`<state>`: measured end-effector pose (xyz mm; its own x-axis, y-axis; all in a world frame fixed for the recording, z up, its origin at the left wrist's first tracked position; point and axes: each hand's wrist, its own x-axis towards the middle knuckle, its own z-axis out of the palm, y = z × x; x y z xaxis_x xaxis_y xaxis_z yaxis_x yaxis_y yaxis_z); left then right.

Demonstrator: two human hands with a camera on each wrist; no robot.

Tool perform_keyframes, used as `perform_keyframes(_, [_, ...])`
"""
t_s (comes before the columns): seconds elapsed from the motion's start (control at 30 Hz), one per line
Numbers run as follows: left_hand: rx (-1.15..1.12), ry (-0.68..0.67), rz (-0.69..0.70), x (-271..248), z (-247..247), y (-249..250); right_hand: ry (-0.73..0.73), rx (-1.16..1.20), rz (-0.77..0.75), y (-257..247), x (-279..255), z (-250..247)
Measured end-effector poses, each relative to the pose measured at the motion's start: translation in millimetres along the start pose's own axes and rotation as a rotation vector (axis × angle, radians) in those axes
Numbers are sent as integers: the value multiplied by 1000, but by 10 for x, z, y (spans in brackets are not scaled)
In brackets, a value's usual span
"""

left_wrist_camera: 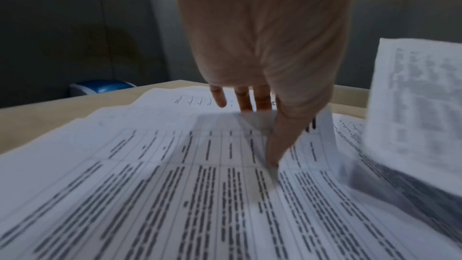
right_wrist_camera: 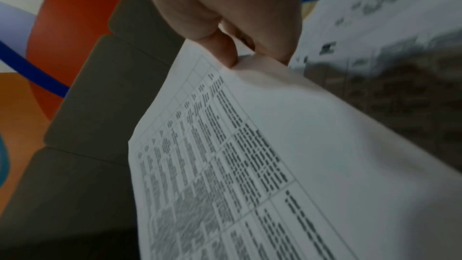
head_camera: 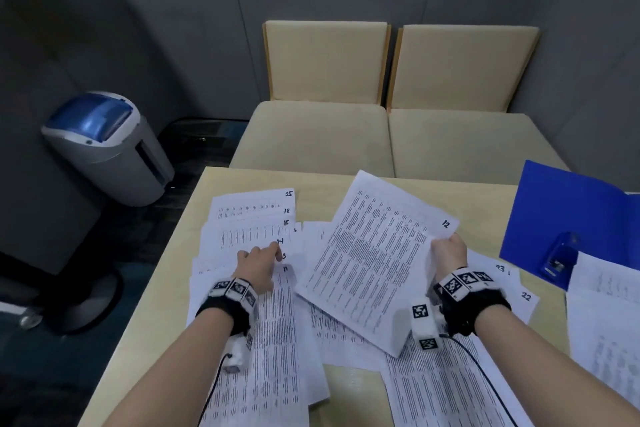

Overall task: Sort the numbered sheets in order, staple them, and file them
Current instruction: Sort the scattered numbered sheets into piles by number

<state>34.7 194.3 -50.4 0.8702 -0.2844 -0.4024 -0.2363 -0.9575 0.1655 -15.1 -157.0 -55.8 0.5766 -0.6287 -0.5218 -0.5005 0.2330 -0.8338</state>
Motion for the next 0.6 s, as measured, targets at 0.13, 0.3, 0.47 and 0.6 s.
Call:
perform_keyframes(0.13, [-88, 108, 24, -238, -64, -159, 69, 12, 20, -62, 7, 242])
perform_keyframes(0.3, [-147, 92, 76, -580, -314, -359, 13, -1, 9, -169, -190, 610])
perform_keyframes(0.47, [-226, 33, 104, -591, -466, -249, -246, -225, 63, 2, -710, 1134])
perform_keyframes(0.6, [-164, -10, 78, -499, -379, -140, -489, -448, 55, 441, -1034, 1472])
